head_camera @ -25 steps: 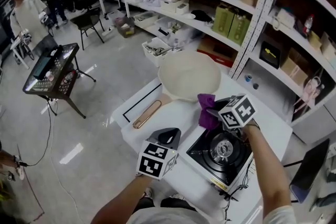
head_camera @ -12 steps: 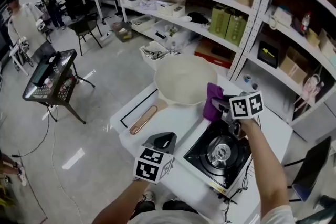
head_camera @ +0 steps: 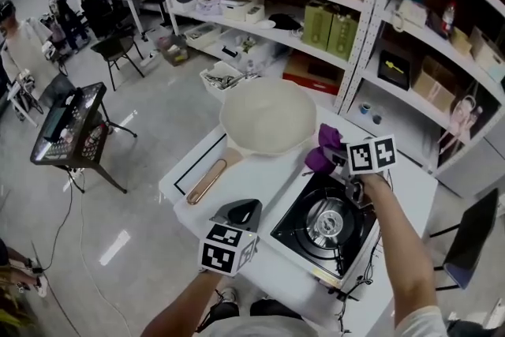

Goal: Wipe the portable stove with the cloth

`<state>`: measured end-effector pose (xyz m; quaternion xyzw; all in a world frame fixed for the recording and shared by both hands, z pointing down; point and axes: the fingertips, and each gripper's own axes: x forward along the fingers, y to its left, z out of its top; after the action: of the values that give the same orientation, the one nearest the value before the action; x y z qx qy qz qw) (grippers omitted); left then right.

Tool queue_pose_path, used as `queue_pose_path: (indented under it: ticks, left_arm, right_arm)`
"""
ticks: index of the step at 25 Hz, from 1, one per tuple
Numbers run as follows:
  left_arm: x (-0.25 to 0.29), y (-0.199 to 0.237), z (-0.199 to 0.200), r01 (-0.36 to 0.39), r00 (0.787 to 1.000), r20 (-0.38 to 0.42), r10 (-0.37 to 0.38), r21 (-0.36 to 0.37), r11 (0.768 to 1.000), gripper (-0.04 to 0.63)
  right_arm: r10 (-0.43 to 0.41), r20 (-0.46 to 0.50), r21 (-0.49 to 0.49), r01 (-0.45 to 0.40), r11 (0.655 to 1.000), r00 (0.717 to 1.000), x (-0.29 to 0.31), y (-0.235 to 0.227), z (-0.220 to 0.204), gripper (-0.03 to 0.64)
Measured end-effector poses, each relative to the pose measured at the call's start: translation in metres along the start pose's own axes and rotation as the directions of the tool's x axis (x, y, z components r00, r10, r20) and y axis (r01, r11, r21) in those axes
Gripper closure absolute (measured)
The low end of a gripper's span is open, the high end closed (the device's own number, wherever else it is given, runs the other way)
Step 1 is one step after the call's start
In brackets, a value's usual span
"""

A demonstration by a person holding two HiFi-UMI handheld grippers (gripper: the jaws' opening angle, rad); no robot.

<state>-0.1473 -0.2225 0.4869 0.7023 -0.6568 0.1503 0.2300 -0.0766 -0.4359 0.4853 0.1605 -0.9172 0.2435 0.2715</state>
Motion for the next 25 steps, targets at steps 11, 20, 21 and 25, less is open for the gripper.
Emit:
queue_pose_path:
  ticks: [11,20,21,25]
  left_arm:
    - [0.014,-0.016,0.007,0.064,0.998,-0.007,-0.064,0.033,0.997,0.591]
    - [0.023,-0.044,0.016,0.138,0.99,-0.01,-0.138,0.072,0.988,0.591]
    - [0.024,-0.046,0.016,0.145,0.989,-0.01,-0.144,0.075,0.987,0.591]
    - [0.028,-0.056,0.016,0.173,0.985,-0.014,-0.173,0.092,0.981,0.591]
  right_arm:
    - [-0.072,-0.045,-0.059,0.07,0.996,0.996,-0.041,-0.014,-0.035,0.552]
    - [-0.144,-0.029,-0.019,0.143,0.99,0.989,-0.089,-0.032,-0.062,0.552]
    - [-0.152,-0.027,-0.016,0.152,0.988,0.988,-0.095,-0.034,-0.065,0.552]
    - [-0.187,-0.019,0.009,0.187,0.982,0.982,-0.115,-0.043,-0.078,0.552]
